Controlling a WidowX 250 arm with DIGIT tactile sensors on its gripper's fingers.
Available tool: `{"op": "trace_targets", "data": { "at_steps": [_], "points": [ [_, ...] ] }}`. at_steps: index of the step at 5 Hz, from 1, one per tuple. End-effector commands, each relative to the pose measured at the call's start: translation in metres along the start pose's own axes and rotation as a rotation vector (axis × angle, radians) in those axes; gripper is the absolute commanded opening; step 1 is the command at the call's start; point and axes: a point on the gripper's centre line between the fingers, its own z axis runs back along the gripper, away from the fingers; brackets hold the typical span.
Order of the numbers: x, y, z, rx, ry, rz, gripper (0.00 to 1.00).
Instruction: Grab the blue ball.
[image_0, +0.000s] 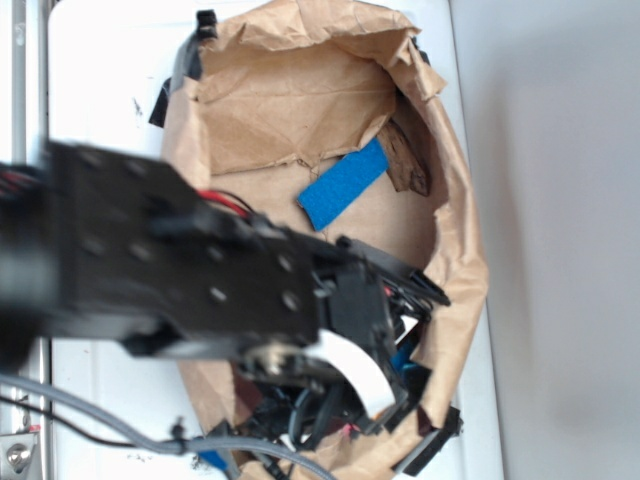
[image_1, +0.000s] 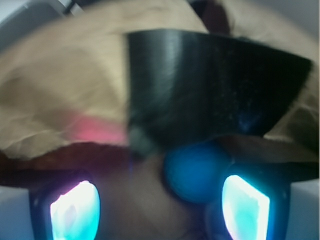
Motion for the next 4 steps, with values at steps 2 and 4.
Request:
{"op": "trace_targets", "data": {
  "at_steps": [2,4],
  "points": [
    [0.047,0.013,-0.063,0.144,0.085,-0.026,1.0],
    [0.049,0.027,-0.064,0.149,0.088,-0.008,0.0]
  ]
}}
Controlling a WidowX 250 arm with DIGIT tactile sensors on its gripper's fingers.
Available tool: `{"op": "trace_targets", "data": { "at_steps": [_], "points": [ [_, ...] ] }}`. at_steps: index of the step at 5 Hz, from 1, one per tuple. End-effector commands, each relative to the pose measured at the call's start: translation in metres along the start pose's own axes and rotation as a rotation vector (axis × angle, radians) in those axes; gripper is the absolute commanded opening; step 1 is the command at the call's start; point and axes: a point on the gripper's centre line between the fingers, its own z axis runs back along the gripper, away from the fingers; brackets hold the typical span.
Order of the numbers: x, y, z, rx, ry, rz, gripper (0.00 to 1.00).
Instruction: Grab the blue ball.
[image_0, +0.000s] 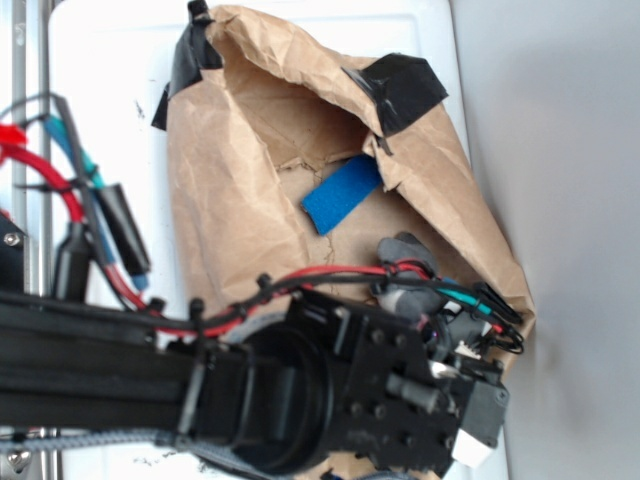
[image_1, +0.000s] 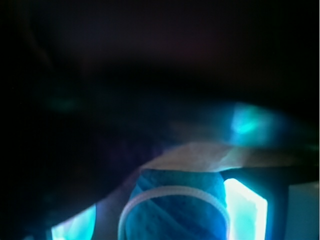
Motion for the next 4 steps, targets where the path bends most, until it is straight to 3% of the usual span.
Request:
{"op": "trace_targets", "data": {
  "at_steps": [1,3,4],
  "points": [
    [0.017,0.004,0.016,-0.032,-0.095,0.0,0.0],
    [-0.004,0.02,0.067,-0.109,-0.183,-0.001,0.0],
    [-0.022,0.021,0.103,-0.144,-0.185,-0.005,0.0]
  ]
}}
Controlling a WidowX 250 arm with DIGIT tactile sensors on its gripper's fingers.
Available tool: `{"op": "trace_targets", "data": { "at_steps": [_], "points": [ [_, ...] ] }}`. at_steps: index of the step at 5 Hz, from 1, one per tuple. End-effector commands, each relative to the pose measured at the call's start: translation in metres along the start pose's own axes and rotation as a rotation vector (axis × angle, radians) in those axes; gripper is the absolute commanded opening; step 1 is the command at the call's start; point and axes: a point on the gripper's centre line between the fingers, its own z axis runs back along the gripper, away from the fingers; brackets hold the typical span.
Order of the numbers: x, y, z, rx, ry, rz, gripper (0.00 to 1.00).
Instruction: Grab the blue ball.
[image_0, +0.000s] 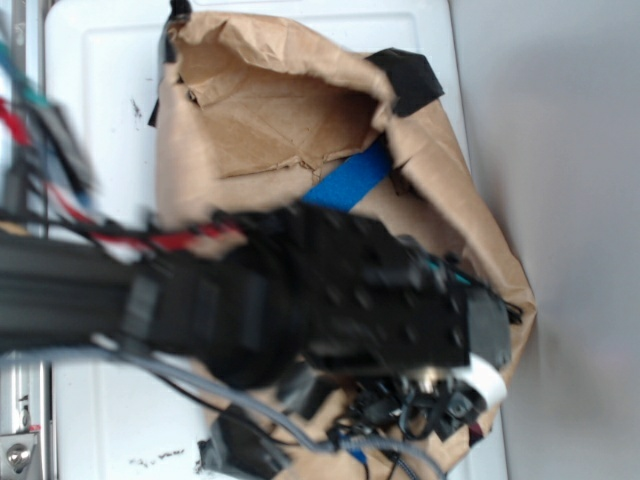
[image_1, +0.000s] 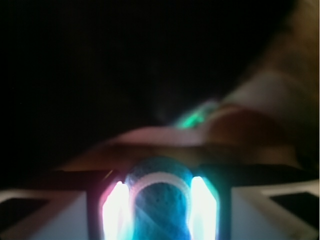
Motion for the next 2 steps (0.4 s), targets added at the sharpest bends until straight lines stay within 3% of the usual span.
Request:
{"op": "trace_targets", "data": {
  "at_steps": [1,2],
  "points": [
    [-0.013,-0.012,0.081,0.058,-0.017,0.009,0.0],
    [-0.018,-0.025,0.097,0.082,0.153,0.056,0.0]
  ]
}}
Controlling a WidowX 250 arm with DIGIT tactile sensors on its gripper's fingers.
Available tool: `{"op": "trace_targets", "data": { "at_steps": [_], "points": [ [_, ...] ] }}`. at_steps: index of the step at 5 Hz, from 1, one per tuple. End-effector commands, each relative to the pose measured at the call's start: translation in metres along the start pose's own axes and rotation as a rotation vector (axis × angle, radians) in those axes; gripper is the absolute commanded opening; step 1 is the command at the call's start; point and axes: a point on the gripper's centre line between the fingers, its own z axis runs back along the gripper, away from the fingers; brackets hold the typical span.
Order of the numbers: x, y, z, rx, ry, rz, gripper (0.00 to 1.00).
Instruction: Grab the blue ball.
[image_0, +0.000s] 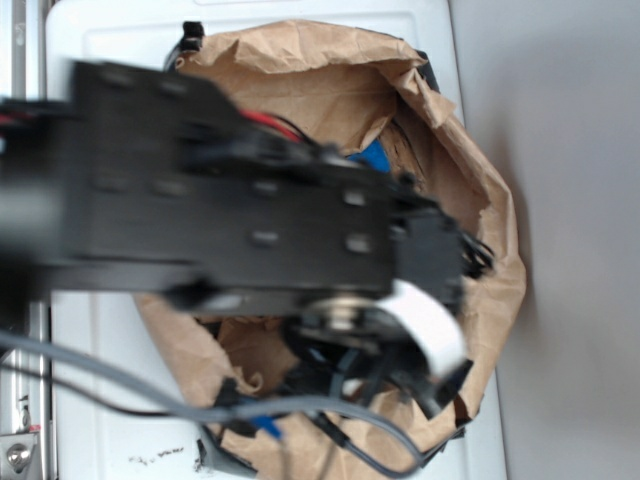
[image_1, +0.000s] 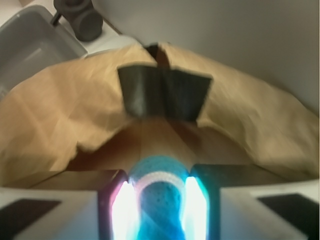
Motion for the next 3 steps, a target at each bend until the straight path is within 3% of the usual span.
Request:
{"op": "trace_targets", "data": {
  "at_steps": [1,2,3],
  "points": [
    [-0.005,-0.022,0.04,0.109,0.272,0.148,0.0],
    [-0.025,-0.025,0.041,0.118,0.226,0.189,0.0],
    [-0.031,-0.028,0.033,0.151,0.254,0.216,0.0]
  ]
}}
